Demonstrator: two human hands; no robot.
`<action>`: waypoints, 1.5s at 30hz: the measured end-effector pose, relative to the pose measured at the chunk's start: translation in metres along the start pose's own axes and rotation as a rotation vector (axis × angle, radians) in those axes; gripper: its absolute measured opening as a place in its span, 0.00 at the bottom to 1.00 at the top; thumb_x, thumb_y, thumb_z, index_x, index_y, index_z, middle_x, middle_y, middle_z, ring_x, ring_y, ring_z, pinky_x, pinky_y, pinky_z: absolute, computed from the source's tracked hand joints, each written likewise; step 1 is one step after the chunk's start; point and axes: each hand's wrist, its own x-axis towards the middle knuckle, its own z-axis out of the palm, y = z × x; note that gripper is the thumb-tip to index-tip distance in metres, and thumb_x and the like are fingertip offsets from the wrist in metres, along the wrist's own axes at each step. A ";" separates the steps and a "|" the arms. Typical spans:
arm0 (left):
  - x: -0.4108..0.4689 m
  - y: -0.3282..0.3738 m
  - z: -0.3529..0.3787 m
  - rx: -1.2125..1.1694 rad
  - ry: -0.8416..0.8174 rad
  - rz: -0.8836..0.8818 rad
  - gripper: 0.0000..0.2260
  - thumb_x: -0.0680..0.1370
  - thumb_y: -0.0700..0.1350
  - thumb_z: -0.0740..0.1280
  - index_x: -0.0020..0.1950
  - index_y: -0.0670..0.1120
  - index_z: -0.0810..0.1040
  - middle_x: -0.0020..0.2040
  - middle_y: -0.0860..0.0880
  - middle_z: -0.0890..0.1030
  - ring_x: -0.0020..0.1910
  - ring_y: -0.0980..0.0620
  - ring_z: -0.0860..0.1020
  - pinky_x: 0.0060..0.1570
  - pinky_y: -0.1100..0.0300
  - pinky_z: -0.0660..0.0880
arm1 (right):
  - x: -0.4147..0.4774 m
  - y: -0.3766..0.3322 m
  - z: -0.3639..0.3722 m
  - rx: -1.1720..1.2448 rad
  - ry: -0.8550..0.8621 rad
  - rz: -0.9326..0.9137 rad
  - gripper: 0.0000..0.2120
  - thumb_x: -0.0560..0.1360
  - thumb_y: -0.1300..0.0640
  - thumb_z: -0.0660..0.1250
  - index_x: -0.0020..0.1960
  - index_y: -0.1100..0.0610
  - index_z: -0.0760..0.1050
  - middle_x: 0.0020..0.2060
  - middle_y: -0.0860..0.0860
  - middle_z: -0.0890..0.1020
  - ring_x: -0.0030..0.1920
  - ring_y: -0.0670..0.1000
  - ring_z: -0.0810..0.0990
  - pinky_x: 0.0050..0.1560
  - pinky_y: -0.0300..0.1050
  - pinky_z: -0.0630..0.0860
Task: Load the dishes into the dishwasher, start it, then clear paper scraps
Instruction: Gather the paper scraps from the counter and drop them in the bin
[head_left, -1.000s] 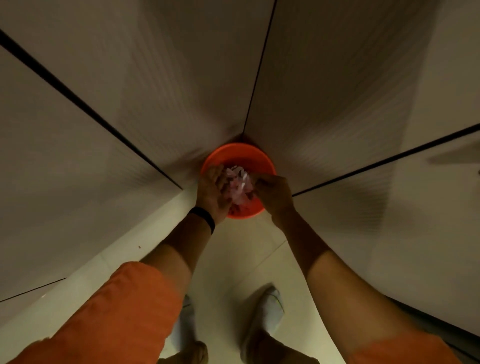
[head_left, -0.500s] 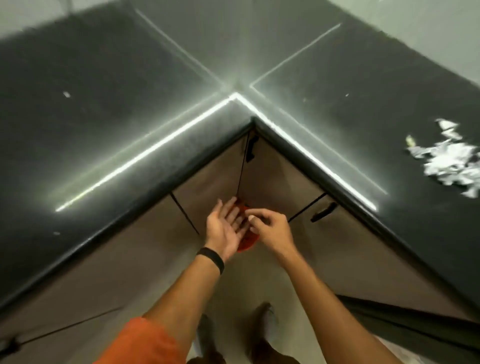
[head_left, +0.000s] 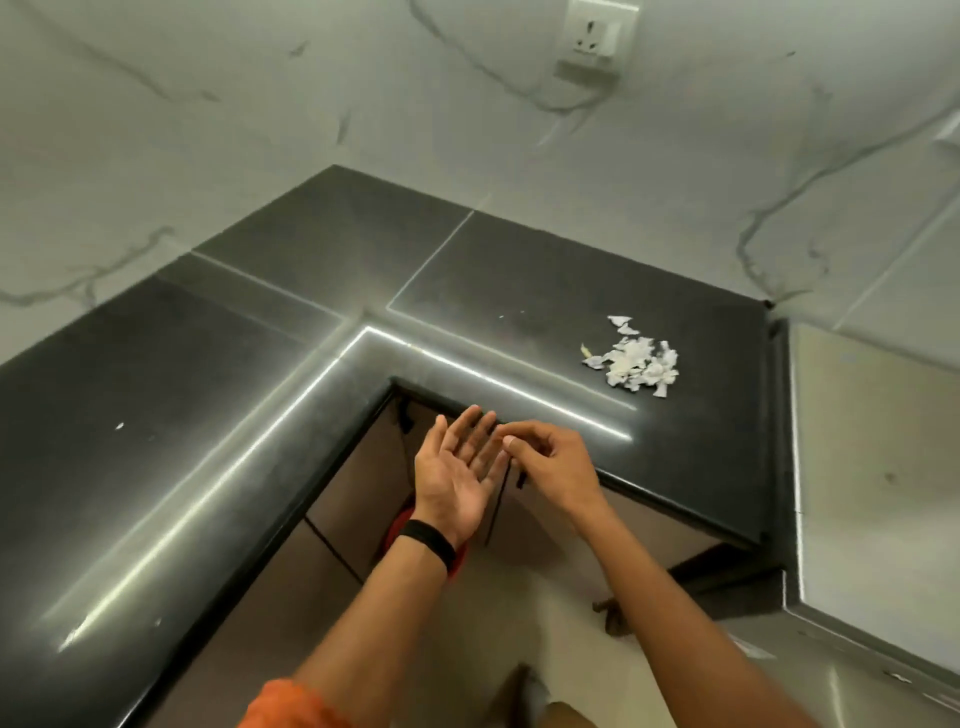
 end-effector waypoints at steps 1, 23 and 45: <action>0.005 -0.003 0.010 0.010 -0.012 -0.012 0.23 0.83 0.58 0.60 0.71 0.45 0.77 0.66 0.43 0.82 0.67 0.43 0.79 0.73 0.46 0.69 | 0.003 -0.001 -0.012 0.003 0.026 -0.007 0.08 0.78 0.60 0.71 0.52 0.50 0.86 0.45 0.46 0.88 0.47 0.48 0.86 0.51 0.51 0.83; 0.178 -0.048 0.134 -0.007 0.056 0.012 0.24 0.82 0.58 0.62 0.71 0.44 0.77 0.65 0.42 0.82 0.65 0.43 0.80 0.73 0.45 0.69 | 0.247 0.078 -0.163 -0.801 -0.240 -0.055 0.20 0.76 0.59 0.74 0.67 0.55 0.79 0.61 0.53 0.82 0.64 0.56 0.79 0.61 0.46 0.72; 0.298 -0.029 0.173 0.030 -0.031 -0.204 0.21 0.84 0.55 0.60 0.70 0.42 0.76 0.65 0.40 0.81 0.65 0.43 0.80 0.62 0.50 0.76 | 0.260 0.063 -0.146 -0.016 0.181 0.190 0.07 0.71 0.64 0.77 0.47 0.56 0.82 0.42 0.51 0.86 0.46 0.50 0.85 0.49 0.46 0.82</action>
